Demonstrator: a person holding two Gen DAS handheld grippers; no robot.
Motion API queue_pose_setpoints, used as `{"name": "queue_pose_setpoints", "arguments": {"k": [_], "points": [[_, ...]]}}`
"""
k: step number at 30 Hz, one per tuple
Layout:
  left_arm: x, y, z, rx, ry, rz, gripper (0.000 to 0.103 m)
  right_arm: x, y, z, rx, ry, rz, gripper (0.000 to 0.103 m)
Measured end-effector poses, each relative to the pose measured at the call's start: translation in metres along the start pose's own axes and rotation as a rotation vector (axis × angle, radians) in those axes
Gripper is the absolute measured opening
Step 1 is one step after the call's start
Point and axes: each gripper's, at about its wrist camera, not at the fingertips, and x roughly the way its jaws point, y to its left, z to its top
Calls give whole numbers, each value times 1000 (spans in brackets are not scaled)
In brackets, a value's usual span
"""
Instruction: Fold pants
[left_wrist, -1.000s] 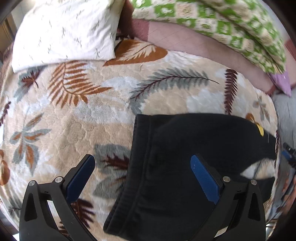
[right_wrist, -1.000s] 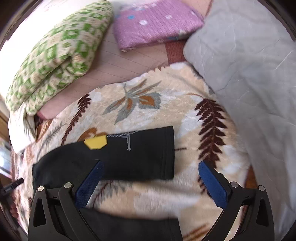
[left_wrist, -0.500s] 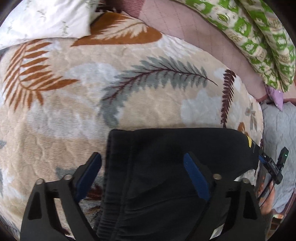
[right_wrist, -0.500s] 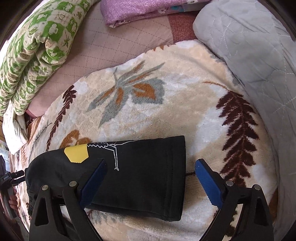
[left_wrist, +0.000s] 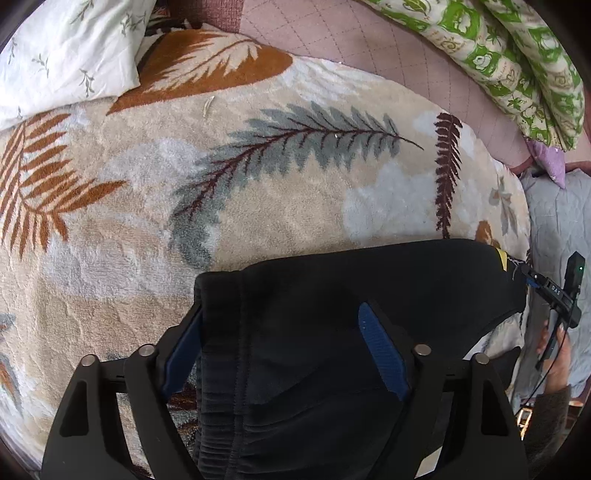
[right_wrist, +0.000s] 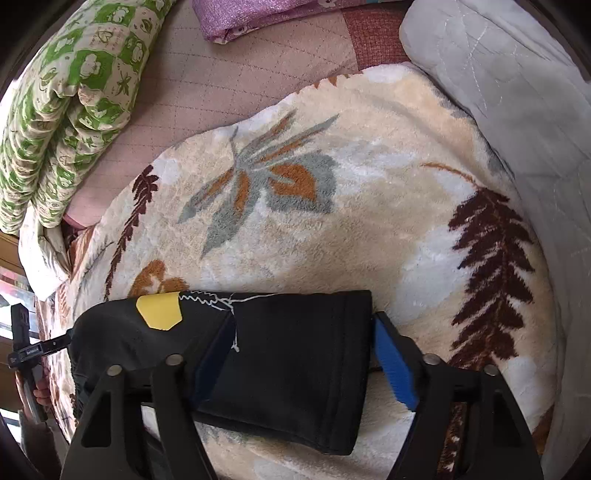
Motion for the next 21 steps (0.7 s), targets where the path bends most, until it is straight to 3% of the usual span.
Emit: {"name": "queue_pose_setpoints", "arguments": {"k": [1, 2, 3, 4, 12, 21], "points": [[0, -2, -1, 6, -4, 3, 41, 0, 0, 1, -8, -3, -5, 53], [0, -5, -1, 9, 0, -7, 19, 0, 0, 2, -8, -4, -16, 30], [-1, -5, -1, 1, 5, -11, 13, 1, -1, 2, -5, -1, -11, 20], [-2, -5, -2, -2, -2, 0, 9, 1, -2, 1, 3, 8, 13, 18], [-44, 0, -12, -31, -123, -4, 6, -23, 8, -8, -12, -89, -10, 17], [-89, -10, -49, -20, -264, 22, 6, -69, 27, -34, -137, -192, -68, 17]]}}
